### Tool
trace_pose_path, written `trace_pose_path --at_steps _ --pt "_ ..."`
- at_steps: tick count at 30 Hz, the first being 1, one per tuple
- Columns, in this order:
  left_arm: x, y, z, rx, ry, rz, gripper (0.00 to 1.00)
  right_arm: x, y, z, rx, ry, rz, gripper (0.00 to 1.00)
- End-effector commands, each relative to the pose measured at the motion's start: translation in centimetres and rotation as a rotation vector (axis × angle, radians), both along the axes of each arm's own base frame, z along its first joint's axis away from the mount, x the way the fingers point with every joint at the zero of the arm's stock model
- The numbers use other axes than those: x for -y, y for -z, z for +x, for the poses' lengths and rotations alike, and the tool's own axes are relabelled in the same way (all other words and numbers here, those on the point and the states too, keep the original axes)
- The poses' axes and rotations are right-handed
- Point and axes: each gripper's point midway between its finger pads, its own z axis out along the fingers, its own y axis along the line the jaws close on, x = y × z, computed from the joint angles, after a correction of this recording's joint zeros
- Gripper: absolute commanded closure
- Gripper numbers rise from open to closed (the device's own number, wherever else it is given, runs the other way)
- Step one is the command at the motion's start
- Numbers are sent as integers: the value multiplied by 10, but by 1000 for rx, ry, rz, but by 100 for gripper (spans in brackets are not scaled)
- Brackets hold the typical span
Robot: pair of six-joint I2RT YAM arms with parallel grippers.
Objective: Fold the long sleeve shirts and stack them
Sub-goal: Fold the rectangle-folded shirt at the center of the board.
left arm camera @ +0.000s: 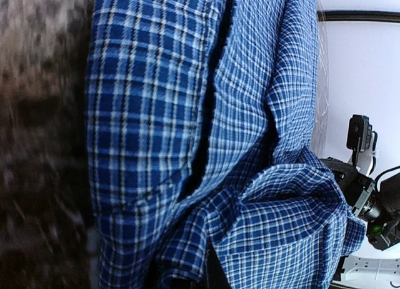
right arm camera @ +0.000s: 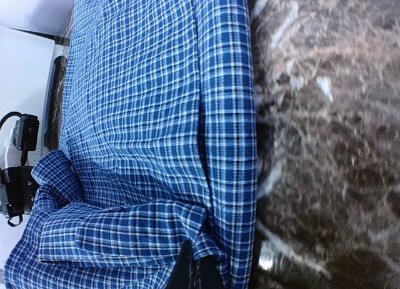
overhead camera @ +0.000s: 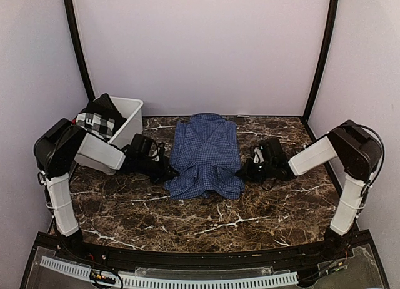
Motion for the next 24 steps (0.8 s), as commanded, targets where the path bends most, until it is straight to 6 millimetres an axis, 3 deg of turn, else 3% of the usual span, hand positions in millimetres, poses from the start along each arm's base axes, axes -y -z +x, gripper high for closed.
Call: trace_pose_path --at_steps 1,6,10,14,19,24 --pt "-9 11 -54 -78 30 62 100 11 9 -39 -51 -34 -46 100" --pt "-12 -4 -91 -67 53 83 100 18 7 -74 -61 -54 -78 100" --pt "-18 -21 -97 -27 42 89 100 15 -12 -82 -26 -68 -87 100" --pt "-15 -40 -91 23 54 84 100 12 -31 -75 14 -63 -78 100" --pt "-8 -49 -77 58 71 91 99 8 -47 -56 67 -52 -111 100" --pt "-5 -56 -58 83 64 83 99 3 -49 -37 86 -49 -125 100"
